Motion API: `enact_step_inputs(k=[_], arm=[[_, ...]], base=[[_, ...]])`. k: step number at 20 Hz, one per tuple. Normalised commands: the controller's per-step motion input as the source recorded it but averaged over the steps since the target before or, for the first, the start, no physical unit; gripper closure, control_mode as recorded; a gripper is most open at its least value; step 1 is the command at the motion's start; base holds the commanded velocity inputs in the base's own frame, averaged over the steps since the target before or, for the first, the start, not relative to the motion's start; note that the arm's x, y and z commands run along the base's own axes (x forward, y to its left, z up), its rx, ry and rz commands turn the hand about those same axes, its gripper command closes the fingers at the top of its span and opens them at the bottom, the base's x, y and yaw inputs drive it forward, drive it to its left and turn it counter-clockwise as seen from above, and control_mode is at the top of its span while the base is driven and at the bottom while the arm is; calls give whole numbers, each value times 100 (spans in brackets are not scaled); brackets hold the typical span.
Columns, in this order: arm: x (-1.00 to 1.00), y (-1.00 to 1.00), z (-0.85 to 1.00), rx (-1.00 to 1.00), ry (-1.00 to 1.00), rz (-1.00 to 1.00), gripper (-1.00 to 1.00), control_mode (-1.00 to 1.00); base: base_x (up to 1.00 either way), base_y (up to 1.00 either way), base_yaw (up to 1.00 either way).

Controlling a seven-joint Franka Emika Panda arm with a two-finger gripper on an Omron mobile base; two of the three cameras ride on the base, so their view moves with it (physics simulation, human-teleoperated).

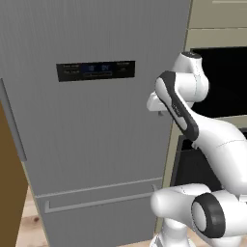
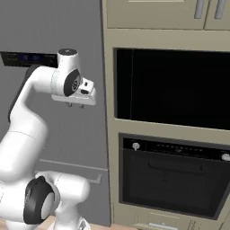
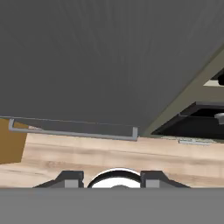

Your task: Take the fish from the oven and place it on the plate on the counter.

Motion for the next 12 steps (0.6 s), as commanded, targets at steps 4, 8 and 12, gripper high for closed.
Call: enact_step_inputs(k=[4,8,12], arm=[[-8,-2,-15,0,8,-3,-100,-100],[-1,-56,-34,0,26,-25,-100,-100],[2,-100,-15,4,21,-32,-100,-100]], base=[[0,0,0],[0,0,0],[0,0,0]])
